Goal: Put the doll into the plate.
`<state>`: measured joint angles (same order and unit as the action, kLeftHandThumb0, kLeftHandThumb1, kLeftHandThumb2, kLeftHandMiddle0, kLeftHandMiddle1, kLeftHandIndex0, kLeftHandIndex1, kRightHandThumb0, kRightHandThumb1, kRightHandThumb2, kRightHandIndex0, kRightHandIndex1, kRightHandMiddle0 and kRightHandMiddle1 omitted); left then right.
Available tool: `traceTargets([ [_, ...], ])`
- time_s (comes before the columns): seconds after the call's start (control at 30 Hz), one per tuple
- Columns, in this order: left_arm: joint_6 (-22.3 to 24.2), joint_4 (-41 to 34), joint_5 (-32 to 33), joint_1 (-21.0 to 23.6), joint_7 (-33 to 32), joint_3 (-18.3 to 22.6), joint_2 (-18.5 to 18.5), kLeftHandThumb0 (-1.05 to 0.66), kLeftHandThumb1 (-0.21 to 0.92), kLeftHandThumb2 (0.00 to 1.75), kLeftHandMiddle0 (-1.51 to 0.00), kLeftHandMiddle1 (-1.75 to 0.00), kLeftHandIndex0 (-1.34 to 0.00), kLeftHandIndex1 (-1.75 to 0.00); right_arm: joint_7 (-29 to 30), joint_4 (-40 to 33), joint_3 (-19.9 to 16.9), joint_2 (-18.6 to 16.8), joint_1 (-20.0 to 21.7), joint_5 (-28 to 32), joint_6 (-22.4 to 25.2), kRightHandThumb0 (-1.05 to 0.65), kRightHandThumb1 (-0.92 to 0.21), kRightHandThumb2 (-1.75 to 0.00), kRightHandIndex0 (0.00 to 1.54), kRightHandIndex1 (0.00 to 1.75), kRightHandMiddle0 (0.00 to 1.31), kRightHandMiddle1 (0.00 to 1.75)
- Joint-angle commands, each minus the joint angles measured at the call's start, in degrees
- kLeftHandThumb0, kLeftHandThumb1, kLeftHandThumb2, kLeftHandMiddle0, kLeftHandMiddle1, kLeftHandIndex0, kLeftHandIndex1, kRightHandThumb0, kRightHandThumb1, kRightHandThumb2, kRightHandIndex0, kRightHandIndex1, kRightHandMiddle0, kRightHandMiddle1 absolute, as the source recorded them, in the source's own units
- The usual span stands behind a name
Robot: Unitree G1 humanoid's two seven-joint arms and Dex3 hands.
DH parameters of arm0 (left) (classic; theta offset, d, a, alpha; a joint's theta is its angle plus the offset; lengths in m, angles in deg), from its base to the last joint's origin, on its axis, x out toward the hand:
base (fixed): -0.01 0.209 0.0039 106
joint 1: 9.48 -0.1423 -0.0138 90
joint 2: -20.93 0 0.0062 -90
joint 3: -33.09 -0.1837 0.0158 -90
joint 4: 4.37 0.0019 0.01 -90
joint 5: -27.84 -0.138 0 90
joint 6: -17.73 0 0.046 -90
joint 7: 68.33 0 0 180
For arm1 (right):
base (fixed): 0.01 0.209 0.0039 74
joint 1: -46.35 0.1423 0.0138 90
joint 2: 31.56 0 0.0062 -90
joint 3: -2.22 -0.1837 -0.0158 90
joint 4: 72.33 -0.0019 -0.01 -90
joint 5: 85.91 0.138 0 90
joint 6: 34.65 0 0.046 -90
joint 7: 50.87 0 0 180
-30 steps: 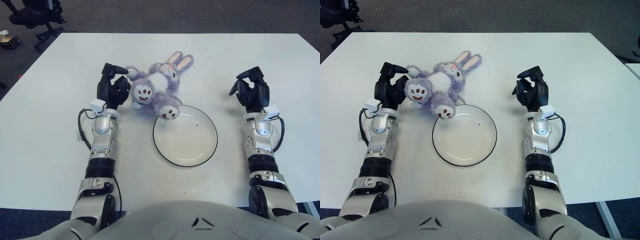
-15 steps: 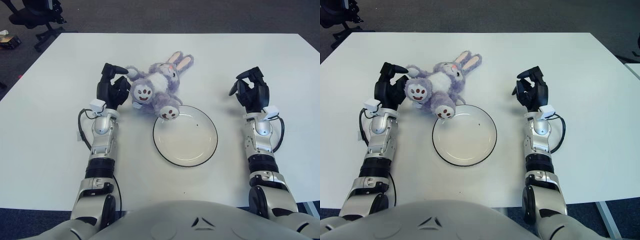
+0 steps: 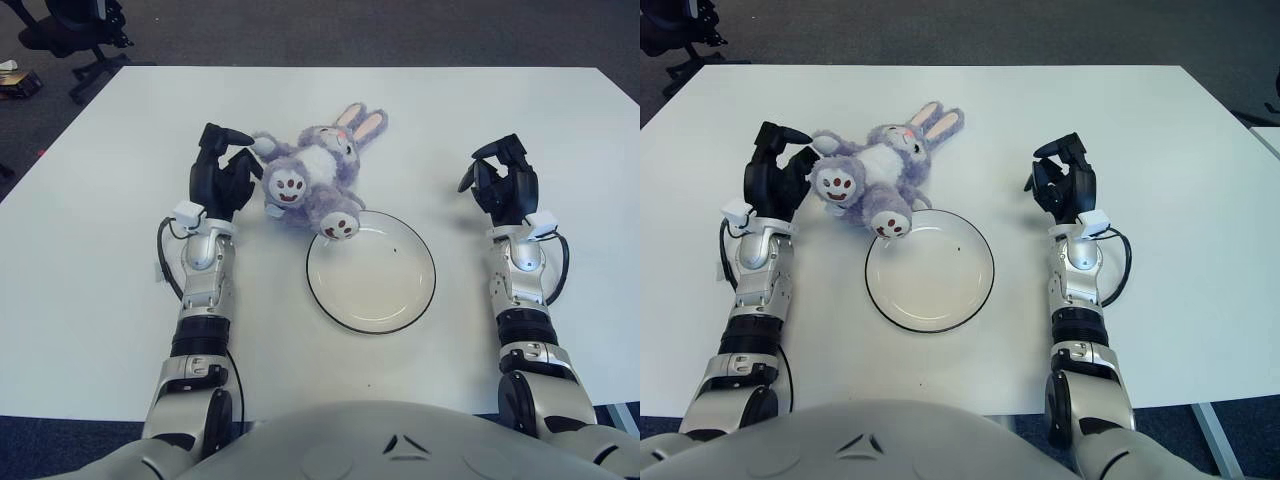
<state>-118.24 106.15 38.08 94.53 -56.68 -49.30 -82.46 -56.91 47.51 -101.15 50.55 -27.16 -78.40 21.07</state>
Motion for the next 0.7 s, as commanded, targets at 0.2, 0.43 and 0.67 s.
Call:
traceTargets([
  [0.2,-7.61,12.6,6.36,-5.3,8.23,-0.82,-3.02,-0.65,0.92,0.44,-0.51,-0.97,-0.26,-0.44,0.89,5.93,0.55,-2.62,-7.28,-0.5,1.06,-0.35,-0.92,-0.39,0.92,1.75,0.34,1.61],
  [0.43,-8.07,9.66,9.58,-6.08,11.86,-1.56,-3.63,-0.79,0.92,0.38,-0.54,-0.5,-0.3,-0.35,1.15,6.23,0.67,-2.55,-6.9,-0.63,1.39,-0.35,-0.92,-0.39,0.92,1.75,0.34,1.61],
  [0.67,-10.32,9.55,10.84,-5.76,13.7,-1.58,-4.24,-0.79,0.92,0.5,-0.57,-0.33,-0.31,-0.35,1.53,6.47,0.8,-2.38,-6.68,-0.92,1.94,-0.35,-0.92,-0.39,0.93,1.75,0.34,1.61],
])
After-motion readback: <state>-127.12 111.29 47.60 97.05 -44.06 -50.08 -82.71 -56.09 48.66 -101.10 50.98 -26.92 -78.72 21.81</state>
